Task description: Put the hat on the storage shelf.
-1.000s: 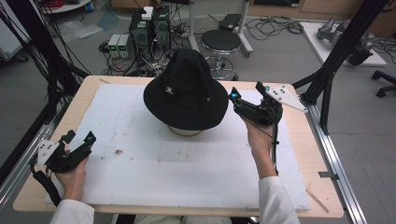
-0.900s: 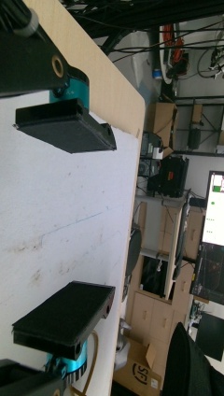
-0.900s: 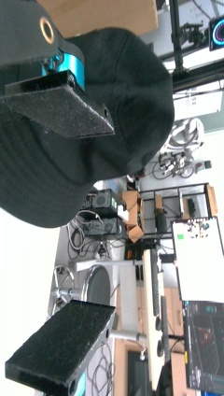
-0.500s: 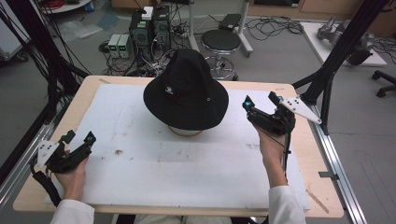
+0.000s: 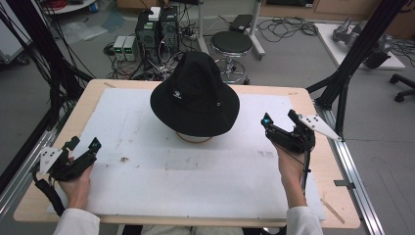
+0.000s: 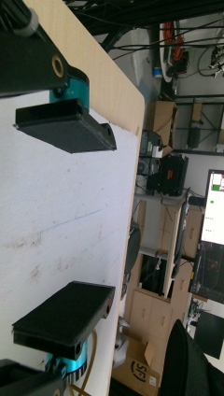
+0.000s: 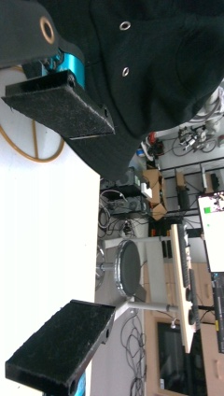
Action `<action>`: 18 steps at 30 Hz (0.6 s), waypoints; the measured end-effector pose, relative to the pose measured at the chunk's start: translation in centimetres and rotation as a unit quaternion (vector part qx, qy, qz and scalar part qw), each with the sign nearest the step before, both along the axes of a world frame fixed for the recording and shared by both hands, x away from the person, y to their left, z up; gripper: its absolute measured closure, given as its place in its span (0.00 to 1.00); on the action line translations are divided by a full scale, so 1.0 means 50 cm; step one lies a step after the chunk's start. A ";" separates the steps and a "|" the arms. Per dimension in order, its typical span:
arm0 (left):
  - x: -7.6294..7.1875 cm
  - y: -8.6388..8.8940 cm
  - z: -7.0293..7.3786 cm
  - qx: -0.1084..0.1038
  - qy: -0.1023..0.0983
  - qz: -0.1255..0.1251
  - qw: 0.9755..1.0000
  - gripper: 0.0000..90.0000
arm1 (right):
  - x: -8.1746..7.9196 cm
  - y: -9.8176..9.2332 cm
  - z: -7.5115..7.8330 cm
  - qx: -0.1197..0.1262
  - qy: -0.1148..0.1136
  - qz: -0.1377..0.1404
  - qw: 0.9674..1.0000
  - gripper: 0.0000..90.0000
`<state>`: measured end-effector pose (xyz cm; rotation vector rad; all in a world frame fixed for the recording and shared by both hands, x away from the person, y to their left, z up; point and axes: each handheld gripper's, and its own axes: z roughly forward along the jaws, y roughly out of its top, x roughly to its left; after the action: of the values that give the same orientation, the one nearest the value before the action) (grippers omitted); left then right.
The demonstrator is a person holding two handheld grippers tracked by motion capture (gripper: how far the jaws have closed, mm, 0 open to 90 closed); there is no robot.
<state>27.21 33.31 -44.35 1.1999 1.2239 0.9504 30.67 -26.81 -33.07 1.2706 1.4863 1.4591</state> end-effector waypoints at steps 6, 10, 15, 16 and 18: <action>0.001 0.001 0.001 -0.002 -0.002 0.003 1.000 0.28 | -0.015 0.000 0.002 -0.020 0.005 0.003 1.000 0.12; 0.002 0.000 0.001 -0.001 -0.003 0.002 1.000 0.28 | -0.028 -0.006 -0.014 -0.021 0.019 -0.006 1.000 0.12; 0.006 -0.003 0.001 -0.001 -0.003 0.001 1.000 0.28 | -0.038 -0.024 -0.043 -0.024 0.031 -0.022 0.999 0.12; 0.006 -0.003 0.001 -0.001 -0.003 0.000 1.000 0.28 | -0.040 -0.027 -0.050 -0.022 0.038 -0.025 0.999 0.12; 0.007 -0.003 0.001 -0.002 -0.003 0.001 1.000 0.28 | -0.042 -0.033 -0.061 -0.021 0.042 -0.027 0.999 0.12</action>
<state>27.56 33.17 -44.32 1.1916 1.2214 0.9528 28.57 -28.45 -36.11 1.3502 1.5170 1.3486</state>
